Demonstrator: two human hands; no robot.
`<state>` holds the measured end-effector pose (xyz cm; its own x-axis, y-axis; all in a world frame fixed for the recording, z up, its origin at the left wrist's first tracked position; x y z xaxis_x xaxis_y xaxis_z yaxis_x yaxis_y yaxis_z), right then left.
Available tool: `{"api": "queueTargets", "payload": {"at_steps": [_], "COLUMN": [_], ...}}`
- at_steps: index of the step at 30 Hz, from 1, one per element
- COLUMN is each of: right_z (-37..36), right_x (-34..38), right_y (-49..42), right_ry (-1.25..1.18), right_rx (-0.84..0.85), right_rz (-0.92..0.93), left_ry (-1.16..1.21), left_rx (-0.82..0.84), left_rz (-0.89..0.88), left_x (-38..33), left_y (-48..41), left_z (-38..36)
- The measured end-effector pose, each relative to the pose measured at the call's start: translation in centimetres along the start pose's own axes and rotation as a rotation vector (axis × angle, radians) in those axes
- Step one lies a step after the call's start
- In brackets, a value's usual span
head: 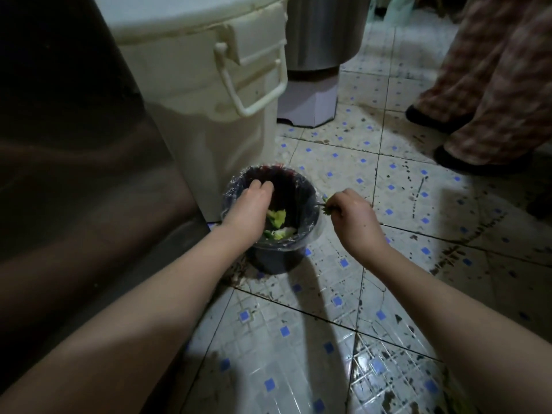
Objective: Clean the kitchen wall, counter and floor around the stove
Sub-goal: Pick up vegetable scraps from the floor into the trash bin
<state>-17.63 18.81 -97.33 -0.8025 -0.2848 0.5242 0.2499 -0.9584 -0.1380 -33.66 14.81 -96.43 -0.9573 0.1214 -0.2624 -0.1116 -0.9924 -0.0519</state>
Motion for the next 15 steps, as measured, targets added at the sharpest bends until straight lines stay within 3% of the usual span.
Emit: {"api": "queueTargets", "payload": {"at_steps": [4,15], "right_z": [-0.6,-5.8], "right_x": [0.7,5.2], "right_y": [-0.9,-3.1], "right_ry": [-0.052,-0.057], "right_rx": [-0.019,0.147], "right_rz": [-0.018,0.048], "left_ry": [-0.023,-0.031], "left_rx": [-0.015,-0.027], "left_rz": [0.038,0.074], "left_x": [1.4,2.2], "left_y": [0.9,3.4], "left_z": [-0.1,-1.1]}}
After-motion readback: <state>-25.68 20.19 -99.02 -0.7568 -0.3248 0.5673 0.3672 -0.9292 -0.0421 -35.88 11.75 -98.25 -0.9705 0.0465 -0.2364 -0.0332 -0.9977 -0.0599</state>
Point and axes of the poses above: each hand's wrist, its own y-axis away from the middle knuckle, its own z-axis out of the back of the hand, x = y × z, the point moved 10 cm from there along -y, towards the middle knuckle, and after that the axes turned 11 degrees about -z, right-handed, at the moved point
